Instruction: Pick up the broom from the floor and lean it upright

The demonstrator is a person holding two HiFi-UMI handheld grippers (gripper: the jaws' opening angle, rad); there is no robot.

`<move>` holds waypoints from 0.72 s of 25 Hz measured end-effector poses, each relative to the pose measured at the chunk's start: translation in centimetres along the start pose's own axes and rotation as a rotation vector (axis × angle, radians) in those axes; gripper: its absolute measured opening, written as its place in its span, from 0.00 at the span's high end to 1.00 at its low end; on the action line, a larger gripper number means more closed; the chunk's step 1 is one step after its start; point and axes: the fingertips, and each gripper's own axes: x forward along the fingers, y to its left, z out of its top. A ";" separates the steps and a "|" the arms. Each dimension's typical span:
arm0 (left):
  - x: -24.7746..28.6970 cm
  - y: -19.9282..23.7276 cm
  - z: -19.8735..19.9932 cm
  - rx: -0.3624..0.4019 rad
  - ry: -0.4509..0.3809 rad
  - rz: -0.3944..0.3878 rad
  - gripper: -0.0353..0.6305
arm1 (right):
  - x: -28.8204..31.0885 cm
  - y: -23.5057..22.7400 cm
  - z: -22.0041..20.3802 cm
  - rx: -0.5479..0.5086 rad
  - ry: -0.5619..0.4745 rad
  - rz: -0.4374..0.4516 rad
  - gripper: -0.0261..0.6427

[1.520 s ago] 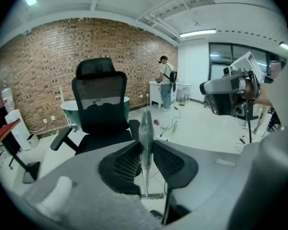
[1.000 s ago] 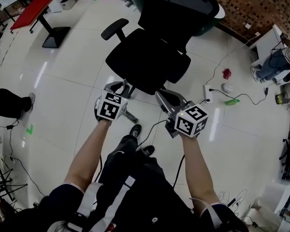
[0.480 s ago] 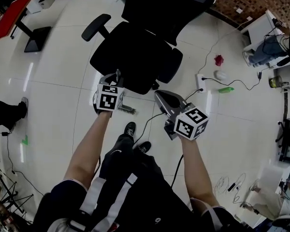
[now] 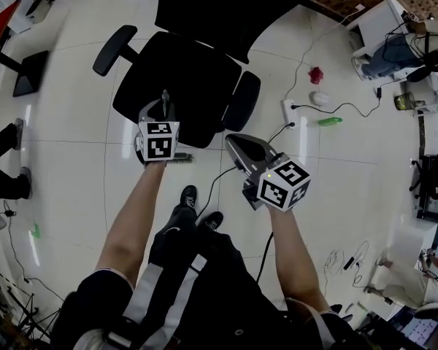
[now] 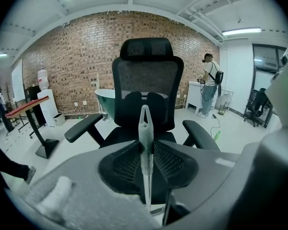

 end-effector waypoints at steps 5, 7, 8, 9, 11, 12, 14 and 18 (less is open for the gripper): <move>1.2 -1.1 0.3 0.048 0.015 -0.052 0.77 | 0.8 -0.7 0.9 0.000 0.006 0.003 0.96; 1.5 -1.5 -0.1 0.046 0.030 -0.064 0.74 | 1.0 -1.0 1.3 -0.002 0.008 0.010 0.96; 1.6 -1.7 -0.1 0.048 0.030 -0.065 0.74 | 0.9 -1.2 1.5 -0.002 0.011 0.014 0.96; 1.6 -1.9 -0.2 0.052 0.029 -0.064 0.73 | 0.9 -1.5 1.6 -0.003 0.015 0.019 0.96; 1.6 -2.4 -0.2 0.060 0.033 -0.057 0.72 | 0.7 -2.0 1.8 -0.005 0.021 0.037 0.96; 1.6 -2.7 -0.2 0.062 0.036 -0.054 0.71 | 0.6 -2.3 2.0 -0.007 0.023 0.049 0.96; 1.7 -3.4 -0.2 0.068 0.046 -0.050 0.71 | 0.6 -2.9 2.4 -0.012 0.026 0.079 0.96; 1.3 -5.3 -0.8 0.063 0.085 -0.040 0.70 | 0.1 -4.0 2.7 -0.016 0.043 0.160 0.96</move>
